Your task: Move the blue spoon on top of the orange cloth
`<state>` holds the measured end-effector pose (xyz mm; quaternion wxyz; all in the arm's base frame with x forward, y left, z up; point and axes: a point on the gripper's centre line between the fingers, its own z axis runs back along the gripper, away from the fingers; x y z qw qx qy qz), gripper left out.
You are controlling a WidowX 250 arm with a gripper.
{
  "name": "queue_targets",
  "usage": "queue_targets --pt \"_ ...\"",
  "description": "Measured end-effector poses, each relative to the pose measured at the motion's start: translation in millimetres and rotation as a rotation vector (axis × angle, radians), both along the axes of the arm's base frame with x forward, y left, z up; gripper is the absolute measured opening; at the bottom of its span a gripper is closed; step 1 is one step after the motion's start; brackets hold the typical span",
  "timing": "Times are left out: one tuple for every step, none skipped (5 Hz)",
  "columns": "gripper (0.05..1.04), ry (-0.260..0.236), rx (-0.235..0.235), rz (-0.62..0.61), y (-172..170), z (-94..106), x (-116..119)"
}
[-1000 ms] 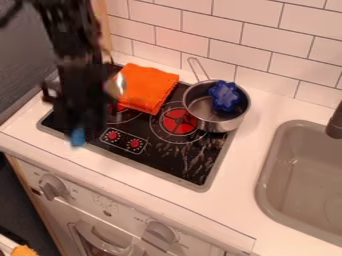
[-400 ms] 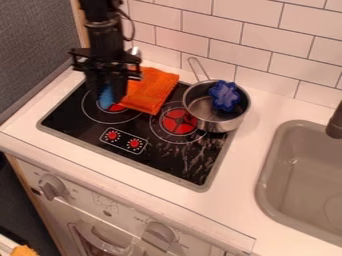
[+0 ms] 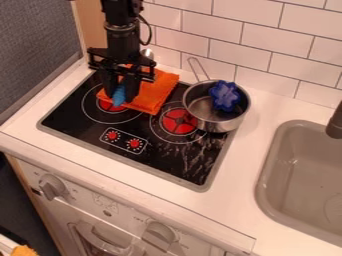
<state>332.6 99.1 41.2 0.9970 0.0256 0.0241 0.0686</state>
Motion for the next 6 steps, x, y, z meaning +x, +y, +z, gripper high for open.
queue_targets --pt "0.515 -0.022 -0.001 -0.019 -1.7 -1.6 7.8" --pt "0.826 -0.062 -0.023 -0.053 -4.6 -2.7 14.2" --pt "1.006 -0.03 -0.01 -0.052 -3.5 -3.9 7.2" --pt "1.003 -0.036 -0.001 -0.081 -8.7 11.6 -4.9" --pt "1.001 -0.026 -0.001 -0.103 -18.2 15.7 -20.0" --pt "1.001 -0.02 -0.006 -0.135 -22.7 15.8 -31.9"
